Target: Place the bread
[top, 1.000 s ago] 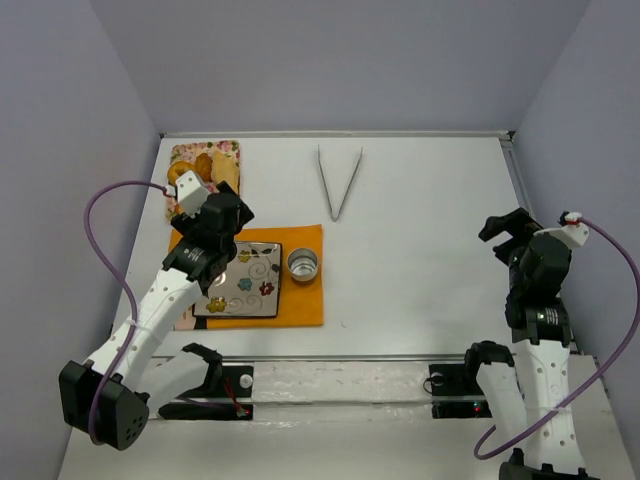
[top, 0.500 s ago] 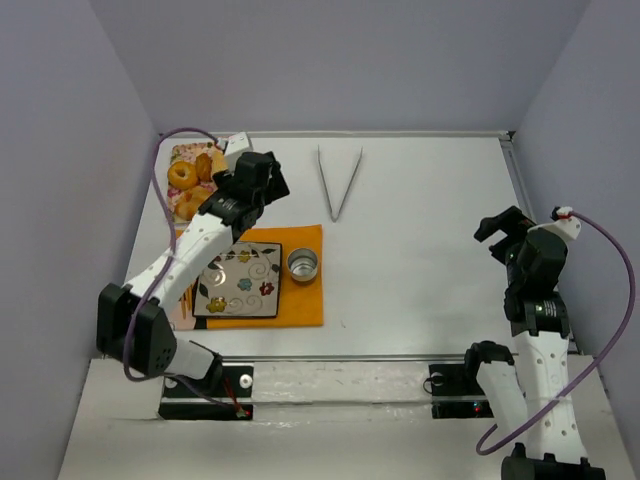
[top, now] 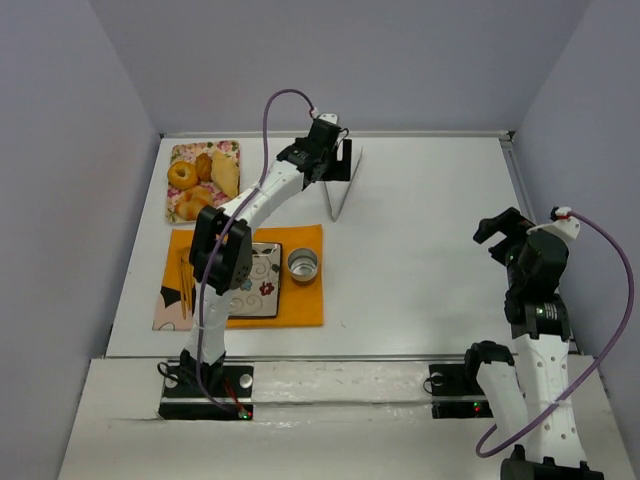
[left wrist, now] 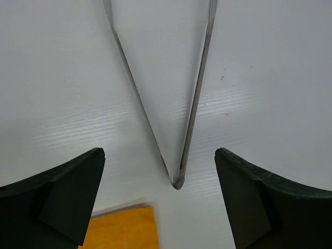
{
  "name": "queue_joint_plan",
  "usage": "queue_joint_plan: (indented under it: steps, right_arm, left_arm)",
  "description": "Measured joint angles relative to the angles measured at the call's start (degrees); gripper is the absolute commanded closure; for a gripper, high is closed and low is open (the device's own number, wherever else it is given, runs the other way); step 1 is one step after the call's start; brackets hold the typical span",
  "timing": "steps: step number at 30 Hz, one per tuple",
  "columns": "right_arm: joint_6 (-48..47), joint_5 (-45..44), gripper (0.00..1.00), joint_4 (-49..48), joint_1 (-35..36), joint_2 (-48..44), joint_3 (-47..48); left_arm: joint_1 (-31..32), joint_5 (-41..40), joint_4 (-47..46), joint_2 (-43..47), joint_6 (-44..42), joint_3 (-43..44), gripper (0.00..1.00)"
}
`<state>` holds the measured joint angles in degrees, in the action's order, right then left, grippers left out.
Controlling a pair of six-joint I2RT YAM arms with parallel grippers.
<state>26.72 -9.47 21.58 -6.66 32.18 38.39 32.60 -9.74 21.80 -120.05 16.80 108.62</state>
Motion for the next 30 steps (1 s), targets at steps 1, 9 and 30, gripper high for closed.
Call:
queue_joint_plan:
  steps: [1, 9, 30]
  right_arm:
    - [0.0, 0.0, 0.0, 0.0, 0.0, -0.2, 0.0]
    - [-0.2, 0.0, 0.0, 0.0, 0.0, 0.4, 0.0]
    - [-0.4, 0.0, 0.0, 0.3, 0.0, 1.3, 0.0]
  left_arm:
    - [0.2, 0.3, 1.0, -2.1, -0.1, 2.2, 0.01]
    - [1.5, 2.0, 7.3, -14.5, -0.3, 14.5, 0.01]
    - [1.5, 1.0, 11.6, -25.8, -0.3, 25.1, 0.01]
